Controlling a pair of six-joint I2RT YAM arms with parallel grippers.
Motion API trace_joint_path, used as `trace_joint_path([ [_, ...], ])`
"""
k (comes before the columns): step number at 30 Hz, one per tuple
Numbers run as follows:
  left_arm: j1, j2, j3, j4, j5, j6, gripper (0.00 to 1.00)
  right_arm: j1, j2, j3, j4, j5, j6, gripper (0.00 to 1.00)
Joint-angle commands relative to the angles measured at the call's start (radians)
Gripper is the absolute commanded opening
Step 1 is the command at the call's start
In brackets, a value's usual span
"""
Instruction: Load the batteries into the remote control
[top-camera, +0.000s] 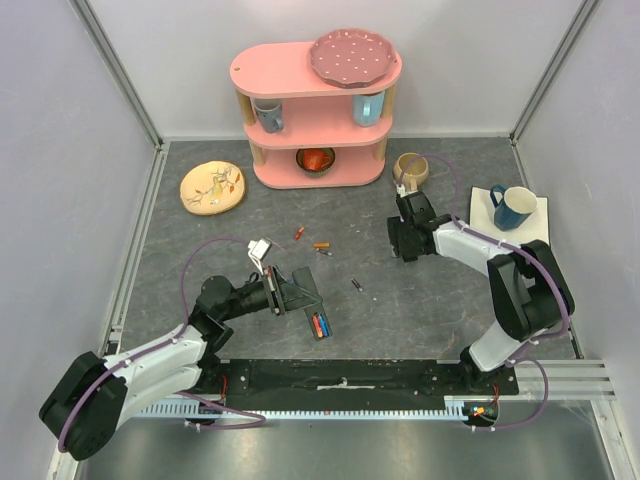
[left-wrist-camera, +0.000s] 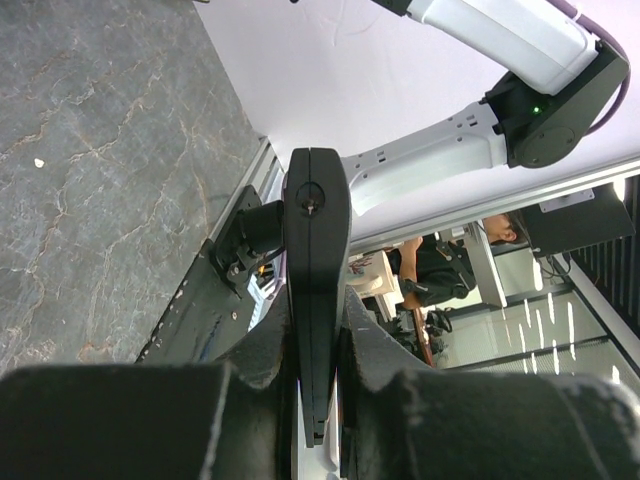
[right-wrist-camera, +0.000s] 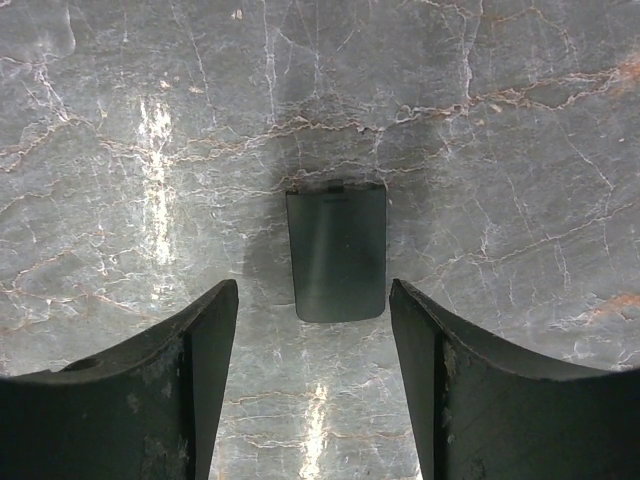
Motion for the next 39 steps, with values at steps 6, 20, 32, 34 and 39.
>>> trace_joint_path([
  [6,0.005,0.034,0.026,0.066,0.041,0.021,0.02,-0.034,0.025,0.004,0.052,-0.049,-0.02,0.67],
  [20,0.006,0.042,0.035,0.066,0.045,0.027,0.02,-0.055,0.072,-0.012,0.058,-0.069,-0.009,0.61],
  [32,0.006,0.075,0.041,0.083,0.043,0.031,0.02,-0.054,0.073,-0.068,0.043,-0.072,0.011,0.37],
  [34,0.006,0.085,0.044,0.088,0.041,0.031,0.02,-0.052,0.05,-0.081,0.044,-0.073,0.017,0.33],
  [39,0.006,0.117,0.059,0.101,0.037,0.031,0.02,-0.032,-0.055,-0.095,0.02,-0.098,0.041,0.3],
])
